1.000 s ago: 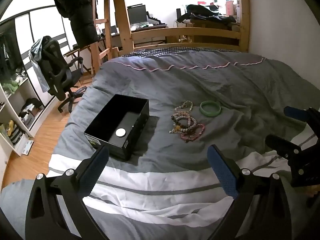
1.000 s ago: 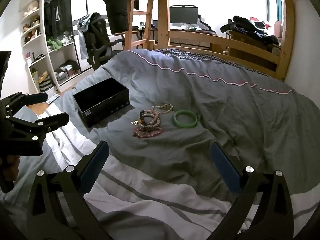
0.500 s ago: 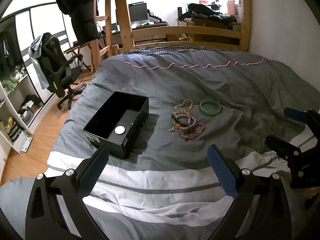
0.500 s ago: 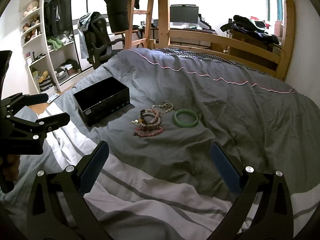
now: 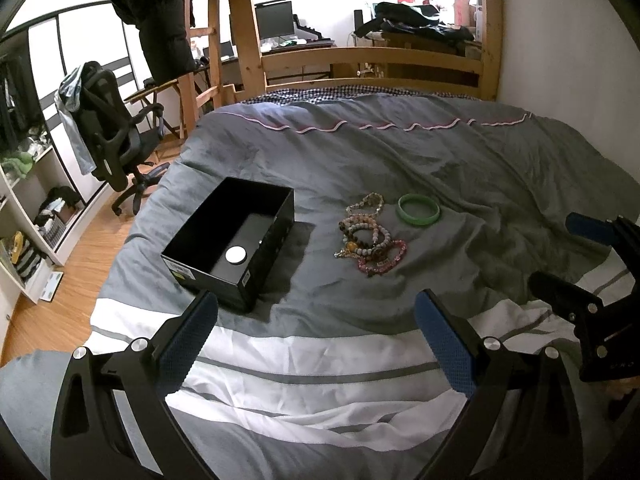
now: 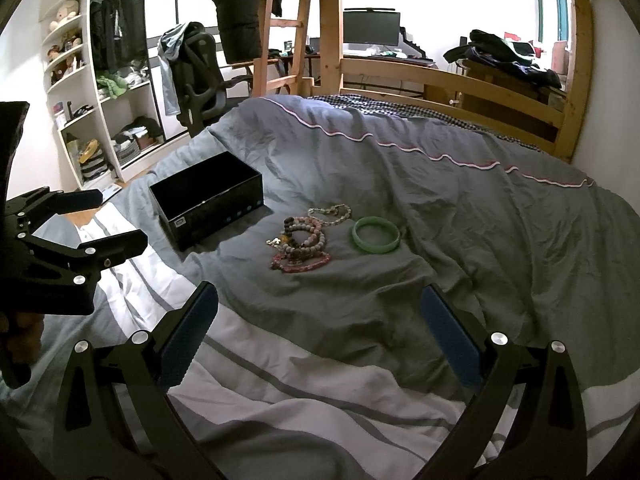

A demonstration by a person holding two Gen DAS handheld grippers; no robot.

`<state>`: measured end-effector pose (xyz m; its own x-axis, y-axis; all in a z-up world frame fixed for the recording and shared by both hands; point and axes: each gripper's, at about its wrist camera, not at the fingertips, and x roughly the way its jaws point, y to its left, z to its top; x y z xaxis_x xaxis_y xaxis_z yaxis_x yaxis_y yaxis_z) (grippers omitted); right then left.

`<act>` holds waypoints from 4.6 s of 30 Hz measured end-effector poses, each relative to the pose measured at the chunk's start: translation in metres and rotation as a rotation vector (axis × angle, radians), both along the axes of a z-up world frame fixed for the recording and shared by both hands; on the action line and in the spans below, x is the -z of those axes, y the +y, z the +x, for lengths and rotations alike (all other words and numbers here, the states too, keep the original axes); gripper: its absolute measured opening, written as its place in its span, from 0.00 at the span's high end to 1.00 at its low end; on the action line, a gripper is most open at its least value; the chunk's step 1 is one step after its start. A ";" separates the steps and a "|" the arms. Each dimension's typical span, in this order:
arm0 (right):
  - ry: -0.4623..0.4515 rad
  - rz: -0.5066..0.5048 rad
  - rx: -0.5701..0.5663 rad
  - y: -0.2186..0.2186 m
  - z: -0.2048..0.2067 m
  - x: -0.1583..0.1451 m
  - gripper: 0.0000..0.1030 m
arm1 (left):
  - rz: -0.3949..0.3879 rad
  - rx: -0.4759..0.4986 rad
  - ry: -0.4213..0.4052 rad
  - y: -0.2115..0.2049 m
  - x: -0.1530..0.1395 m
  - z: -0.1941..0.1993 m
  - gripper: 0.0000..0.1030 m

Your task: Organize jewelry

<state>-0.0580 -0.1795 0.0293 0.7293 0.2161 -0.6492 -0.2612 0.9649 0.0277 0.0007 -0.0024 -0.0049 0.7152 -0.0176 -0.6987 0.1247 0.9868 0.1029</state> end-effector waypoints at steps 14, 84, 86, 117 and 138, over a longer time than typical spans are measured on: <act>0.001 -0.002 -0.003 0.001 0.000 0.000 0.03 | 0.000 0.001 0.000 0.000 0.000 0.000 0.06; 0.139 -0.061 -0.034 -0.009 0.184 0.079 0.48 | -0.137 0.097 0.226 -0.054 0.118 0.131 0.43; 0.144 -0.076 -0.042 -0.004 0.193 0.087 0.48 | -0.144 0.097 0.243 -0.057 0.128 0.142 0.43; 0.180 0.131 -0.048 -0.013 0.166 0.092 0.91 | -0.174 0.034 0.271 -0.039 0.135 0.148 0.86; 0.039 0.279 -0.086 -0.032 0.114 0.009 0.91 | -0.241 0.048 0.099 -0.004 0.029 0.076 0.86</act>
